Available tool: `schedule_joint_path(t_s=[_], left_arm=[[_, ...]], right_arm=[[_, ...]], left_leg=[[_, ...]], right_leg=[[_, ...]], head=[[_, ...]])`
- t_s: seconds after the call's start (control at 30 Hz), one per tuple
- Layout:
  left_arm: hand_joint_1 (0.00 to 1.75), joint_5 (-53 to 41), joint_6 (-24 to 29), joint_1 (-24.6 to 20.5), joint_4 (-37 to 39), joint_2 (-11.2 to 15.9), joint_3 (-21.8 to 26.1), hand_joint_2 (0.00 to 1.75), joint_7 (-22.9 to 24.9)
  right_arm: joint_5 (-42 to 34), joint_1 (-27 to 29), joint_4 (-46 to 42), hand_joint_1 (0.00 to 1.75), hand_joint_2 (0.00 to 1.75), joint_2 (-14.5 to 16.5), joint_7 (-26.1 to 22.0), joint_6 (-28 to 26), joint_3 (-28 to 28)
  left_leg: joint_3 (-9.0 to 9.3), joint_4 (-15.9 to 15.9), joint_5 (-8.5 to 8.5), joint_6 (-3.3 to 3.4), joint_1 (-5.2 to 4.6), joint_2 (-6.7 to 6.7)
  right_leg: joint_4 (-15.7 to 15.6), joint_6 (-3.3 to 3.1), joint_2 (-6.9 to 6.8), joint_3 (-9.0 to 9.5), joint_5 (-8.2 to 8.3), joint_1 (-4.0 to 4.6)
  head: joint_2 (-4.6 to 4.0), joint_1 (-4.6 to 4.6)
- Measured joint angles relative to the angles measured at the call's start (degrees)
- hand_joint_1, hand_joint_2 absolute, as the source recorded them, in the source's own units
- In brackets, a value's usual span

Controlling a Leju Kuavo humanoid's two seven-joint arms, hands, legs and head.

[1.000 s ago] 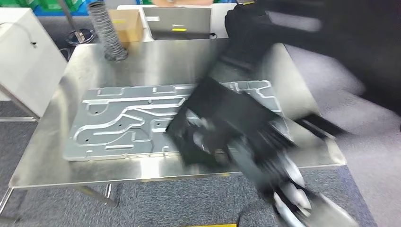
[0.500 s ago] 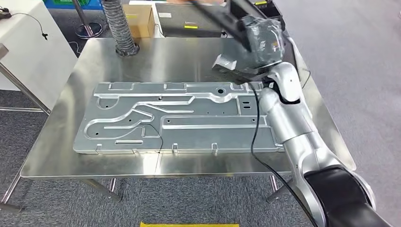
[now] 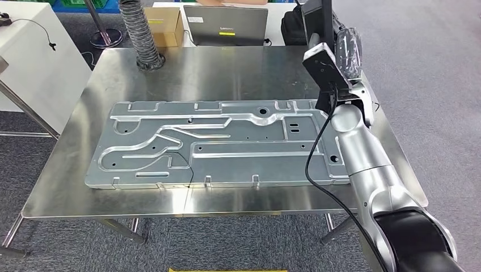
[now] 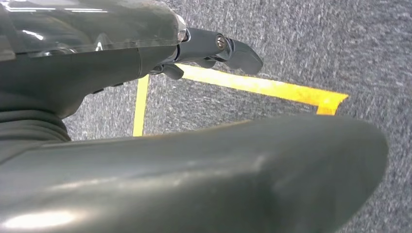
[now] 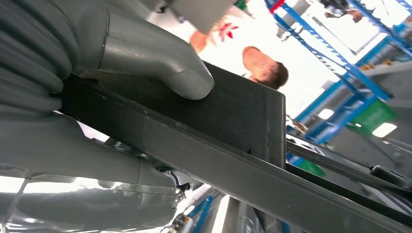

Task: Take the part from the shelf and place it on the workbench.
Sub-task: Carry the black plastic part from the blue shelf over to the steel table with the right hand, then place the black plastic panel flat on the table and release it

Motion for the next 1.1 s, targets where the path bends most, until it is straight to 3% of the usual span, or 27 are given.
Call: schedule_joint_path(t_s=[0.07,0.17,0.2,0.23,0.27,0.33,0.4,0.5,0.57,0.67,0.7,0.73,0.77,0.83,0.9,1.03,1.1], left_arm=[[0.00,-0.1,0.0,-0.1,0.0,0.0,0.0,0.00,-0.1],[0.00,-0.1,0.2,-0.1,0.0,0.0,0.0,0.00,-0.1],[0.00,0.0,0.2,-0.1,0.0,0.0,0.0,0.00,-0.1],[0.00,0.0,0.3,-0.1,0.0,0.0,0.0,0.00,0.0],[0.00,0.1,0.3,-0.1,0.0,0.0,0.0,0.00,0.1],[0.00,0.2,0.3,-0.2,0.0,0.0,0.1,0.00,0.2],[0.00,0.2,0.4,-0.3,0.0,0.1,0.2,0.00,0.3],[0.00,0.2,0.1,-0.4,0.0,0.2,0.2,0.00,0.3],[0.00,0.0,0.0,-0.5,0.0,0.1,0.2,0.00,0.3],[0.00,-0.1,-0.1,-0.5,0.0,0.1,0.2,0.00,0.3],[0.00,-0.1,-0.1,-0.5,0.0,0.1,0.2,0.00,0.3],[0.00,-0.1,-0.1,-0.5,0.0,0.1,0.2,0.00,0.3],[0.00,-0.2,-0.1,-0.5,0.0,0.1,0.2,0.00,0.3],[0.00,-0.2,-0.1,-0.5,0.0,0.1,0.2,0.00,0.3],[0.00,-0.2,-0.2,-0.5,0.0,0.1,0.2,0.00,0.3],[0.00,-0.4,-0.2,-0.5,0.0,0.0,0.4,0.00,0.3],[0.00,-0.4,-0.2,-0.5,0.0,0.0,0.5,0.00,0.2]], right_arm=[[0.5,-0.2,1.4,1.75,1.75,0.0,0.0,0.1,0.3],[3.4,-1.0,4.3,1.75,1.75,0.0,0.4,1.0,1.7],[5.0,-1.5,5.6,1.75,1.75,0.1,0.8,1.9,2.5],[6.8,-2.0,7.1,1.75,1.75,0.2,1.2,3.0,3.5],[8.7,-2.6,8.5,1.75,1.75,0.3,1.6,4.2,4.5],[12.5,-4.4,11.8,1.75,1.75,0.9,2.5,6.8,7.2],[15.9,-6.5,15.3,1.75,1.75,1.9,3.4,9.7,10.1],[20.2,-8.7,20.4,1.75,1.75,3.6,5.0,13.2,14.9],[21.7,-9.6,22.9,1.75,1.75,4.5,5.7,14.3,17.5],[22.8,-10.5,26.1,1.75,1.75,5.7,6.2,15.4,20.5],[23.0,-10.6,27.0,1.75,1.75,6.1,6.3,15.6,21.2],[23.1,-10.6,27.8,1.75,1.75,6.4,6.4,15.7,21.9],[23.2,-10.6,28.4,1.75,1.75,6.6,6.5,15.8,22.4],[23.4,-11.2,29.3,1.75,1.75,7.2,6.6,16.4,23.1],[23.7,-12.0,30.2,1.75,1.75,7.8,6.6,17.4,23.8],[24.3,-12.3,32.1,1.75,1.75,9.0,7.0,19.4,25.4],[24.5,-12.4,32.8,1.75,1.75,9.5,7.2,19.9,26.0]], left_leg=[[-0.93,2.6,-1.71,-0.46,0.00,0.00],[-6.33,13.6,-6.59,-0.85,0.07,-0.02],[-7.94,16.4,-7.18,-0.95,0.07,-0.02],[-8.54,16.9,-6.57,-0.97,0.07,-0.02],[-8.04,15.2,-4.96,-0.92,0.07,-0.01],[-4.57,7.0,-0.66,-0.54,0.02,0.00],[-2.03,1.3,1.44,-0.06,-0.15,-0.04],[-1.66,0.2,1.71,0.67,-0.20,-0.15],[-1.49,-0.2,2.00,1.29,0.04,-0.18],[-1.42,-0.4,2.07,1.67,0.13,-0.21],[-1.40,-0.4,2.04,1.69,0.13,-0.25],[-1.39,-0.3,2.01,1.67,0.13,-0.30],[-1.36,-0.3,1.94,1.60,0.13,-0.36],[-1.26,-0.1,1.72,1.29,0.11,-0.43],[-1.26,0.1,1.49,0.79,-0.03,-0.40],[-1.03,0.0,1.19,-0.38,-0.06,-0.31],[-2.20,3.0,-0.85,-0.82,-0.02,-0.30]], right_leg=[[-0.4,-0.73,-0.06,0.50,0.04,-0.33],[-0.5,-1.38,0.00,0.83,-0.17,-0.28],[-0.4,-1.45,0.09,0.87,-0.25,-0.23],[-0.4,-1.46,0.22,0.92,-0.34,-0.19],[-0.3,-1.42,0.34,1.00,-0.44,-0.17],[0.0,-1.16,0.57,1.13,-0.76,-0.10],[0.4,-0.72,0.76,1.01,-0.97,0.09],[0.4,0.10,0.79,0.86,-1.05,0.11],[2.2,0.61,0.66,0.13,-2.50,0.04],[12.9,1.14,0.52,-4.76,-7.62,-0.28],[16.1,1.27,0.50,-6.40,-8.56,-0.38],[17.4,1.34,0.49,-7.20,-8.46,-0.47],[16.2,1.33,0.48,-6.80,-7.21,-0.54],[8.2,1.00,0.45,-3.15,-3.15,-0.57],[1.7,0.51,0.45,-0.11,-0.84,-0.28],[0.1,-0.50,0.58,0.69,-0.63,-0.11],[-0.5,-1.17,0.45,1.15,-0.40,-0.44]], head=[[0.00,0.00],[0.00,0.00],[0.00,0.00],[0.00,0.00],[0.00,0.00],[0.00,0.00],[0.00,0.00],[0.00,-0.01],[0.00,0.00],[0.00,0.00],[0.00,0.00],[0.00,0.00],[0.00,0.00],[0.00,0.00],[0.00,0.00],[0.00,-0.01],[0.00,-0.01]])
